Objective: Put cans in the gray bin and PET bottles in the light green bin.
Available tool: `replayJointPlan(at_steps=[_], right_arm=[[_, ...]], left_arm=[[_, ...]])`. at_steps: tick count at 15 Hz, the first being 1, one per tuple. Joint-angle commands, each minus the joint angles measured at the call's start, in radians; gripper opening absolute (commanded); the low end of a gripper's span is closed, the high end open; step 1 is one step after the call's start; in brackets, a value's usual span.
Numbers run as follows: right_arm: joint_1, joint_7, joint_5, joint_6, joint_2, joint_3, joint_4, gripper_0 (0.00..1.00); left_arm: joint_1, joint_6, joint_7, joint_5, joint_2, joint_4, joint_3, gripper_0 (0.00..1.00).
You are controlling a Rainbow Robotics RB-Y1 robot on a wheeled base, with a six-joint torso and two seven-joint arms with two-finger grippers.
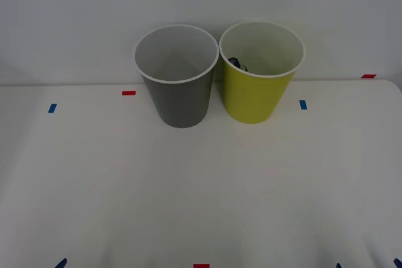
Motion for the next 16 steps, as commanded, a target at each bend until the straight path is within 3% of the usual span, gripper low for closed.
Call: replayJointPlan(at_steps=[1, 16], right_arm=[[0.0, 0.0, 0.0, 0.0, 0.0, 0.0, 0.0, 1.0], [0.0, 0.0, 0.0, 0.0, 0.0, 0.0, 0.0, 1.0]], left_arm=[[0.0, 0.0, 0.0, 0.0, 0.0, 0.0, 0.0, 1.0], [0.0, 0.0, 0.0, 0.0, 0.0, 0.0, 0.0, 1.0]])
